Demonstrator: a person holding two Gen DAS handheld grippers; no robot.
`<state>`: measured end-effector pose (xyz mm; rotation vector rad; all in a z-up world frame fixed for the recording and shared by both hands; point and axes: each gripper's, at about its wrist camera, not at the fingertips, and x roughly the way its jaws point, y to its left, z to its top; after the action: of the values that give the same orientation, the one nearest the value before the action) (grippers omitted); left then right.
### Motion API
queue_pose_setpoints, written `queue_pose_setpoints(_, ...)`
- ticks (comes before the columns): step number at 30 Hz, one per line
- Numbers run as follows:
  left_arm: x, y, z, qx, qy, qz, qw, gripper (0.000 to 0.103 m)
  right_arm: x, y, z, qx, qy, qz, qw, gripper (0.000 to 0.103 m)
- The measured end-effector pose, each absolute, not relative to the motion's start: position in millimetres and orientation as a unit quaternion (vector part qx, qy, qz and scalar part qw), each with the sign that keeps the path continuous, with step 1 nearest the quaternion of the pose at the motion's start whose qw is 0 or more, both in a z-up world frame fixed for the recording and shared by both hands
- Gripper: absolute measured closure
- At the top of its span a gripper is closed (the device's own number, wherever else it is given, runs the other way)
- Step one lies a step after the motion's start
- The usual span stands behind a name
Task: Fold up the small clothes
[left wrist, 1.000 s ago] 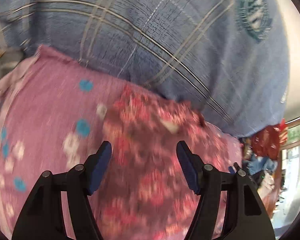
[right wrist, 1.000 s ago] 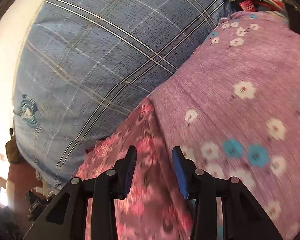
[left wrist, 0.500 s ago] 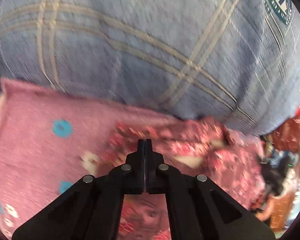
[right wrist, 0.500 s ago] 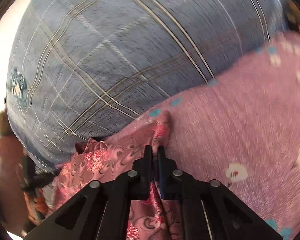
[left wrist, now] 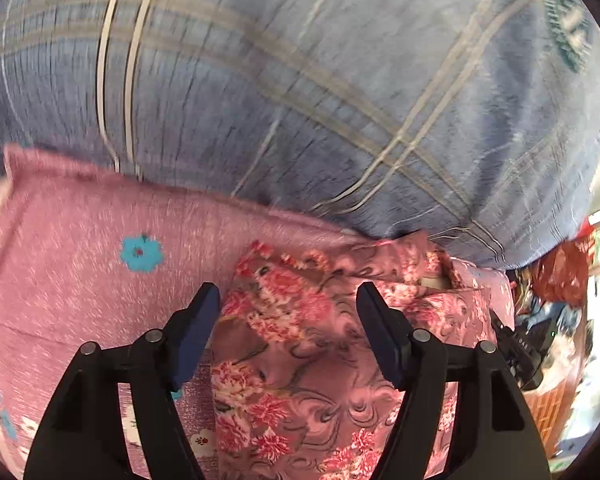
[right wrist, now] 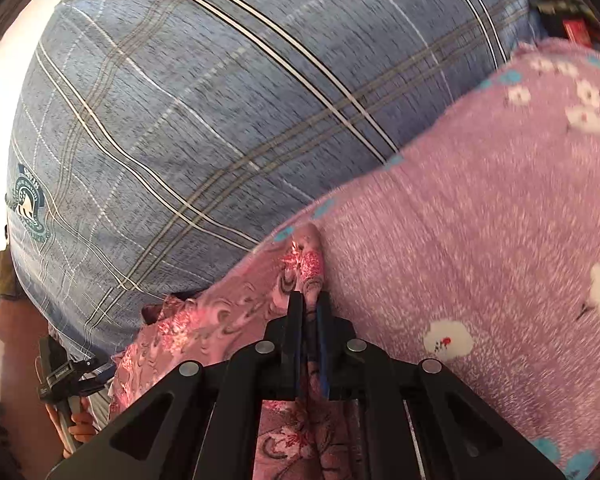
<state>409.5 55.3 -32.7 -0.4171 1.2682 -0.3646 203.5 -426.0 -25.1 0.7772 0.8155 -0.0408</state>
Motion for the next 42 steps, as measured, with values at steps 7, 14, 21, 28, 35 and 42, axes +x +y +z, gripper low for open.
queue_pose_setpoints(7, 393, 56, -23, -0.221, 0.540, -0.165, 0.795, 0.097, 200, -420, -11, 0.343, 0.364, -0.022, 0.866, 0.097)
queue_pose_setpoints(14, 396, 57, -51, -0.213, 0.560, -0.084, 0.796, 0.092, 207, -426, -28, 0.350, 0.405, -0.047, 0.844, 0.097)
queue_pose_setpoints(21, 341, 69, 1, -0.256, 0.520, -0.156, 0.800, 0.070, 164, -403, 28, 0.316, 0.350, -0.046, 0.881, 0.089)
queue_pose_setpoints(28, 278, 10, -45, -0.166, 0.581, -0.178, 0.776, 0.054, 116, -353, 1, 0.262, 0.396, -0.008, 0.880, 0.089)
queue_pose_setpoints(35, 234, 33, -11, -0.192, 0.551, -0.191, 0.789, 0.059, 66, -334, 19, 0.273, 0.377, -0.028, 0.885, 0.083)
queue_pose_setpoints(42, 186, 61, -44, -0.175, 0.581, -0.176, 0.775, 0.047, 32, -298, -6, 0.176, 0.411, -0.058, 0.892, 0.063)
